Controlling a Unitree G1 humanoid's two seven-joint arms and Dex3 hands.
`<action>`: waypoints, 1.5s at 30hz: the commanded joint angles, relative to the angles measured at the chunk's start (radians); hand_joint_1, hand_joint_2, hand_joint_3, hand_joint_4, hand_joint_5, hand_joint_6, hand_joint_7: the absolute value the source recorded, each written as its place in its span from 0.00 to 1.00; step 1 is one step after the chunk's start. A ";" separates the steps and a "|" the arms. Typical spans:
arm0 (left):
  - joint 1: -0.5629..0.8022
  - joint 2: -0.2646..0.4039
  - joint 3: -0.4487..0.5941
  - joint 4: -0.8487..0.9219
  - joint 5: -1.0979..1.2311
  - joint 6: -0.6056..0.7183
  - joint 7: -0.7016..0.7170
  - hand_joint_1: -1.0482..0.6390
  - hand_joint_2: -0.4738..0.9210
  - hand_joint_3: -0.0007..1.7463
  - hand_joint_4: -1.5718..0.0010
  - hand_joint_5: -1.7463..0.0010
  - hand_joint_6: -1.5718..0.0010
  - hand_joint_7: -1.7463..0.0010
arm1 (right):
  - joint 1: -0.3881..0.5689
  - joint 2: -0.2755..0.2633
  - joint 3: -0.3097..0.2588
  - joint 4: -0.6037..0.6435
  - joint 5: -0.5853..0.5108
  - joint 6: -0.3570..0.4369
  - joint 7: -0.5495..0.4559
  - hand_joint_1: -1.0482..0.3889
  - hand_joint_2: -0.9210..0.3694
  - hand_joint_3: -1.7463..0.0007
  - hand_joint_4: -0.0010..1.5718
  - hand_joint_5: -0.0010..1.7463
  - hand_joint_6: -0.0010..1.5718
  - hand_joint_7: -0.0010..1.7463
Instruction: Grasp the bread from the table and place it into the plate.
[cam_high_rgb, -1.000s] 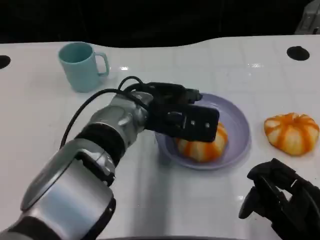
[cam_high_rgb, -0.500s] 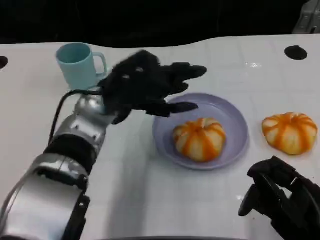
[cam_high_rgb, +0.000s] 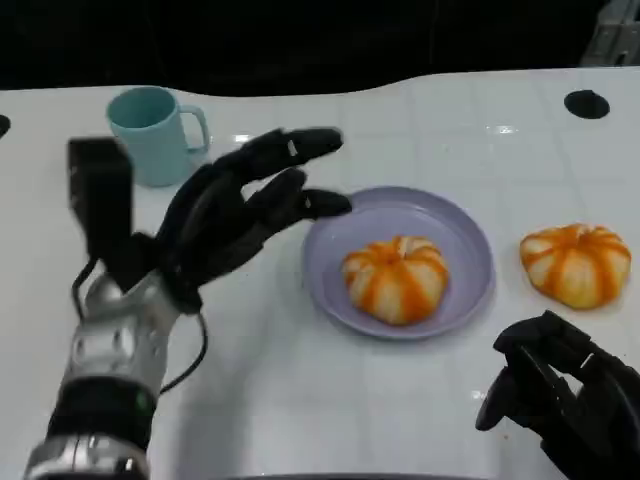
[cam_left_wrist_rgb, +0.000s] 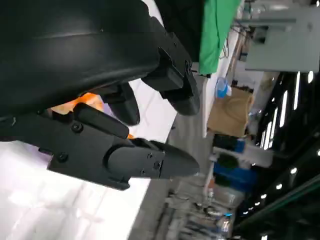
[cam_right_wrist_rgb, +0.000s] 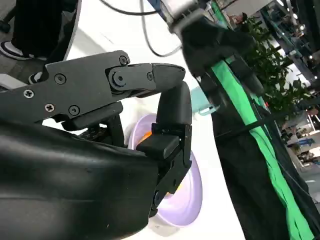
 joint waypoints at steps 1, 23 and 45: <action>0.167 -0.016 0.013 -0.276 -0.093 0.173 0.069 0.27 1.00 0.21 0.67 0.03 0.71 0.21 | 0.008 -0.010 -0.003 -0.014 0.004 -0.001 -0.003 0.42 0.00 0.87 0.38 0.98 0.35 0.76; 0.557 -0.054 0.018 -0.780 -0.291 0.492 0.303 0.27 1.00 0.19 0.56 0.00 0.74 0.02 | 0.020 -0.011 0.006 -0.022 -0.008 -0.013 -0.001 0.40 0.00 0.88 0.40 0.97 0.35 0.78; 0.700 -0.049 0.007 -0.847 -0.310 0.459 0.333 0.29 1.00 0.24 0.56 0.00 0.71 0.05 | 0.011 -0.001 -0.013 -0.014 0.009 -0.022 -0.008 0.37 0.00 0.86 0.37 0.98 0.32 0.79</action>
